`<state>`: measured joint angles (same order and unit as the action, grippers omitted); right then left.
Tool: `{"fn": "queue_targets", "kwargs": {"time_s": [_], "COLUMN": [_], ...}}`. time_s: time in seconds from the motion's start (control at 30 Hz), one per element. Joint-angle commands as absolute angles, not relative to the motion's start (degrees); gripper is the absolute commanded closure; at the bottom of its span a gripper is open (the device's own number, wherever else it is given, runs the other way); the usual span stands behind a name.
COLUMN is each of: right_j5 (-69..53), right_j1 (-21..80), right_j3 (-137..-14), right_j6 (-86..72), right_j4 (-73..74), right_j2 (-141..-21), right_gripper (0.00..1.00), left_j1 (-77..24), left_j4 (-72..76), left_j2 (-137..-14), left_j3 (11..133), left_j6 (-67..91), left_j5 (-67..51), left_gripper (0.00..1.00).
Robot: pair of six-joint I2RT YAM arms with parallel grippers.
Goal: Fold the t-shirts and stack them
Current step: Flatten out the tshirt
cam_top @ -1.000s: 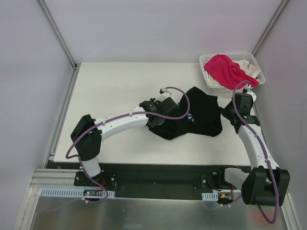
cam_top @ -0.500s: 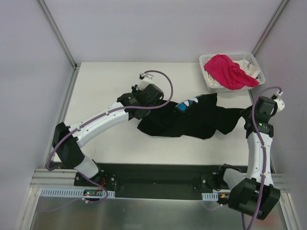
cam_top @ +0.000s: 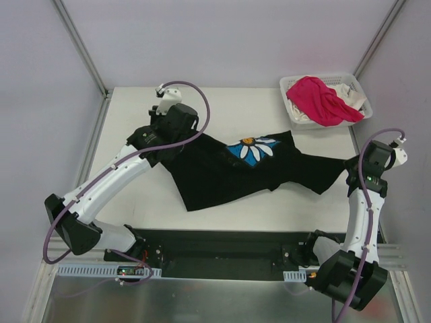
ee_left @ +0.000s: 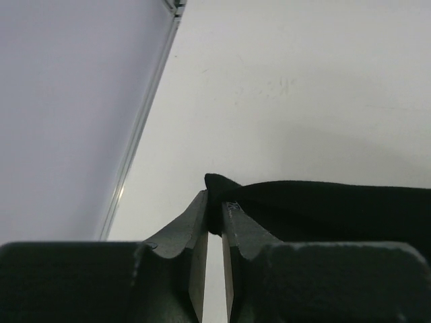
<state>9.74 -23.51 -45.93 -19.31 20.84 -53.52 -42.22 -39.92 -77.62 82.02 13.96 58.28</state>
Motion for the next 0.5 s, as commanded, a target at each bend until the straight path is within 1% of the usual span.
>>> {"fn": "queue_targets", "kwargs": {"time_s": [0.0,0.1,0.13,0.23,0.27,0.47], "right_j5": [9.5,7.5,6.5,5.3,5.3,3.7], "right_j1": [-24.3,-24.3,-24.3,-24.2,-24.1,-23.6], "right_j3": [-46.6,-45.6,-45.2,-45.0,-44.7,-44.5], "right_j6": [-20.0,-20.6,-20.7,-20.4,-20.2,-20.2], "right_j4": [19.7,19.0,18.8,18.5,18.2,17.6], "right_j2": [-52.2,-51.5,-51.4,-51.0,-50.9,-50.8], "right_gripper": [0.99,0.99,0.99,0.99,0.99,0.99], "left_j1": [-38.2,-37.4,-37.4,-37.4,-37.4,-37.9], "left_j4": [-40.6,-40.6,-40.5,-40.5,-40.5,-40.5], "left_j2": [-74.7,-74.6,-74.8,-75.7,-75.8,-75.1], "left_j3": [81.9,80.8,80.2,79.6,79.5,79.5], "left_j6": [12.1,12.0,12.0,12.6,12.7,13.6], "left_j5": [63.6,61.4,60.8,59.2,58.9,54.6], "left_gripper": [0.87,0.79,0.69,0.24,0.01,0.01]}}
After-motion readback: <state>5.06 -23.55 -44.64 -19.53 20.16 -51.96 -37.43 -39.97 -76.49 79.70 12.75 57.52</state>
